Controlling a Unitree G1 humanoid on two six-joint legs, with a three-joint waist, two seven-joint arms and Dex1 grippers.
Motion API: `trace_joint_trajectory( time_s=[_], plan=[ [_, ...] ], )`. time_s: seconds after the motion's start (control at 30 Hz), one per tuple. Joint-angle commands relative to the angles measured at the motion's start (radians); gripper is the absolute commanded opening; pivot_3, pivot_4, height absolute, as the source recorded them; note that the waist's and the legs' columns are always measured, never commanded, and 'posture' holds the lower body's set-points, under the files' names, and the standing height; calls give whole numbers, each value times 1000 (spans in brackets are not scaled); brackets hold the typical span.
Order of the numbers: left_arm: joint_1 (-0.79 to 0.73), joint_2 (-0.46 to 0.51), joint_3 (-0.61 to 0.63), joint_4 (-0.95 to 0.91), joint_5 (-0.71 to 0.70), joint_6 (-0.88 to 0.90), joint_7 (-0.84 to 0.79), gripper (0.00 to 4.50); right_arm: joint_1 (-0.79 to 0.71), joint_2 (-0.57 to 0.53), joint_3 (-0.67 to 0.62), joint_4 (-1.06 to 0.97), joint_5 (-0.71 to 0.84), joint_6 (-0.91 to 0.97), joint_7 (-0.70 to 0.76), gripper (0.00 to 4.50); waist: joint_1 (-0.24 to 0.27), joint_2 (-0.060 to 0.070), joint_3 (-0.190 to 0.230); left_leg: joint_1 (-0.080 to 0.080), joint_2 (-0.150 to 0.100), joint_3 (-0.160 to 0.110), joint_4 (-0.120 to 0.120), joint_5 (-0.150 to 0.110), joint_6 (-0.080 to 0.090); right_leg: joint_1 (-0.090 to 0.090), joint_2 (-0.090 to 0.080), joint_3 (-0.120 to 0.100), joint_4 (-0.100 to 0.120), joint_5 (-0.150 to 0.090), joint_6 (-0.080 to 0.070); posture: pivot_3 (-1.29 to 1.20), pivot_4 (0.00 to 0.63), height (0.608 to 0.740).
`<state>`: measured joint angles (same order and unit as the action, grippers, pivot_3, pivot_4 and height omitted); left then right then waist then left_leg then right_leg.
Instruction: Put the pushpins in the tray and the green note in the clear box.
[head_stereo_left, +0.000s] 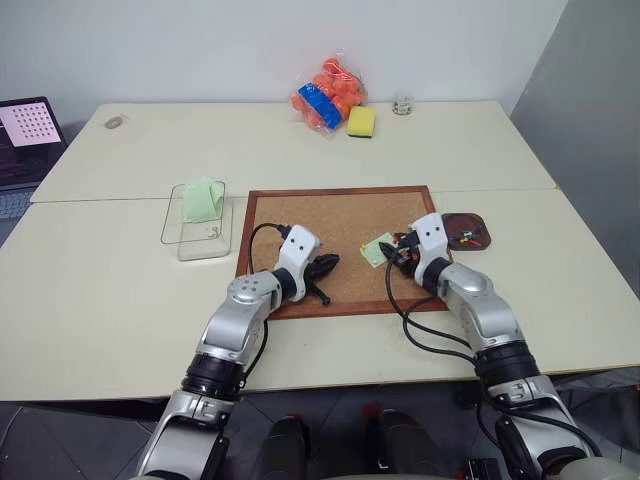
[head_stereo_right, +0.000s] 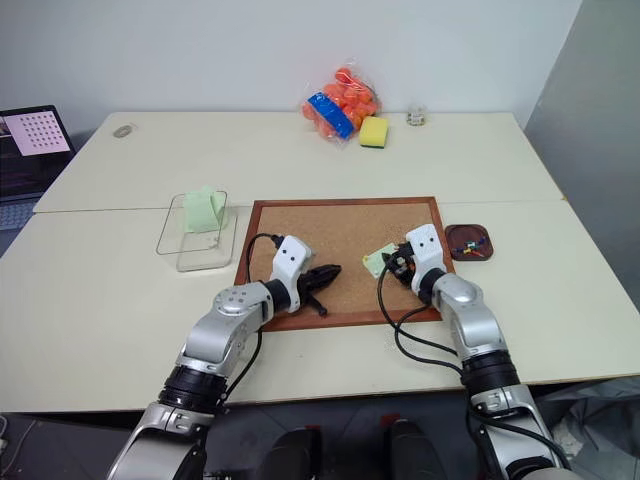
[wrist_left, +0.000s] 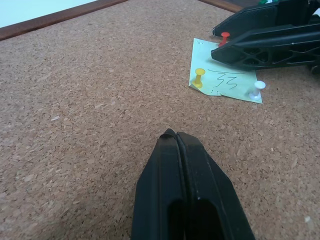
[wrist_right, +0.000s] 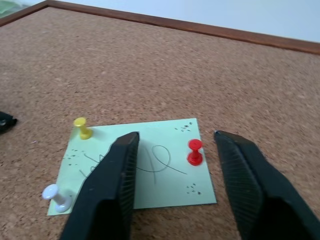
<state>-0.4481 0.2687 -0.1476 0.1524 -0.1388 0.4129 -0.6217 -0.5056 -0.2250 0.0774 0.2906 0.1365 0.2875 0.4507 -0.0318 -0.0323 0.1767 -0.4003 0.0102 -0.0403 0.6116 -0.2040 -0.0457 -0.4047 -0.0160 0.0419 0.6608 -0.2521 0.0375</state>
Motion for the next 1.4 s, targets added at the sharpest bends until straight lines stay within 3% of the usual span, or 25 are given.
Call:
trace_joint_trajectory(
  time_s=[0.03,0.27,0.57,1.03,1.4],
  plan=[
    [-5,-11,-6,-17,-9,34,-1,0,-7,6,-11,-12,2,-30,8,1449,0,0,0,0,0,0,0,0,0,0,0,0,0,0,0,0,150,740],
    [14,-11,-15,-40,-7,45,-2,0,-13,7,-27,6,1,-35,7,35,0,0,0,0,0,0,0,0,0,0,0,0,0,0,0,0,150,740],
    [22,-21,-15,-61,-7,61,6,0,3,2,-56,-47,17,-137,21,15,0,0,0,0,0,0,0,0,0,0,0,0,0,0,0,0,150,740],
    [33,-21,-9,-77,-10,77,10,0,38,12,-79,-131,57,-144,17,15,0,0,0,0,0,0,0,0,0,0,0,0,0,0,0,0,150,740],
    [31,-23,-11,-70,-7,70,11,0,-19,-23,-245,-20,14,-41,-287,15,1,0,0,0,0,0,0,0,0,0,-1,0,0,1,-1,0,150,740]
  ],
)
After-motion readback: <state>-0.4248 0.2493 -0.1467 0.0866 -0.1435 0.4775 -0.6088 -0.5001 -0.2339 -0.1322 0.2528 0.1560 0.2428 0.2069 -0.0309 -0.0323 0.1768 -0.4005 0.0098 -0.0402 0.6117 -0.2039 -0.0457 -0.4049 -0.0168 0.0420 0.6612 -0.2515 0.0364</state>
